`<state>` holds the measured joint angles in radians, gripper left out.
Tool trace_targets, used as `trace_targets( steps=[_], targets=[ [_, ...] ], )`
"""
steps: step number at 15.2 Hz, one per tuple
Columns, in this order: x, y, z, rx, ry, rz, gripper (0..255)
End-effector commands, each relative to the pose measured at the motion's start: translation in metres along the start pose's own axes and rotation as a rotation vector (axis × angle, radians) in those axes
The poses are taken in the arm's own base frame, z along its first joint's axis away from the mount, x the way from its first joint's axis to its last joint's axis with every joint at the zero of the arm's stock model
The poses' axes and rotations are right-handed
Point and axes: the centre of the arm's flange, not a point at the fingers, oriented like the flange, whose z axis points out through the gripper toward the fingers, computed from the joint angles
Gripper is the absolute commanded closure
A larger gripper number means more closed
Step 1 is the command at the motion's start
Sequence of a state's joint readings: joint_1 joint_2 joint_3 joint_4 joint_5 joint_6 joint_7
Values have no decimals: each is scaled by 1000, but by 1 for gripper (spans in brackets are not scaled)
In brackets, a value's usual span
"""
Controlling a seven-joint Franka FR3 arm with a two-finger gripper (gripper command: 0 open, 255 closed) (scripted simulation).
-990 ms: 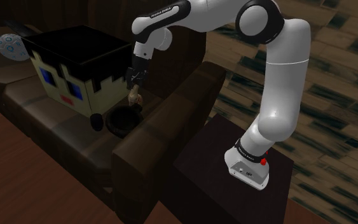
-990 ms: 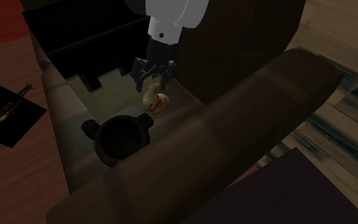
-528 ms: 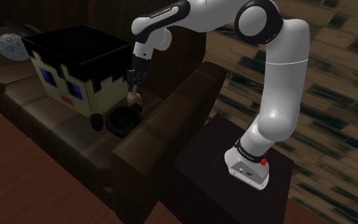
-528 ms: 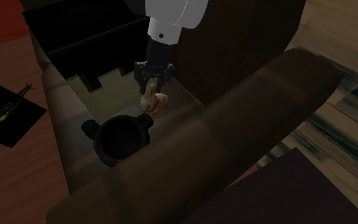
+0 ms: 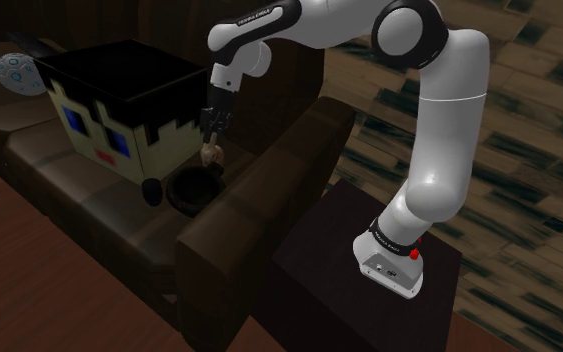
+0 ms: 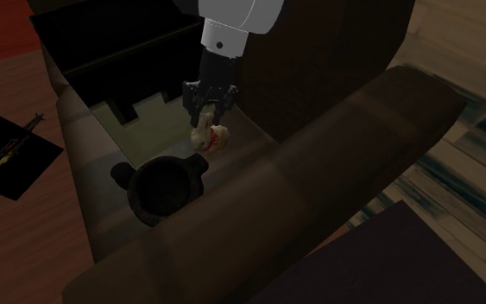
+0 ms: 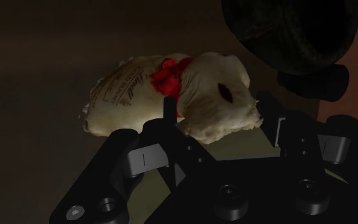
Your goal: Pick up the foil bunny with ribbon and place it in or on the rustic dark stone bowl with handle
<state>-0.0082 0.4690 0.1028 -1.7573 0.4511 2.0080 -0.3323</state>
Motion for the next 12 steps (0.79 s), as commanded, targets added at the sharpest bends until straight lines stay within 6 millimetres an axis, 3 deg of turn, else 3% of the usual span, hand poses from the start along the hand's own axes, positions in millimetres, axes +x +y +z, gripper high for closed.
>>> trace_targets(
  steps=[1,12],
  targets=[
    [-2,4,-16,-4,12,14,255],
    [-8,-22,-67,-4,12,14,255]
  ],
)
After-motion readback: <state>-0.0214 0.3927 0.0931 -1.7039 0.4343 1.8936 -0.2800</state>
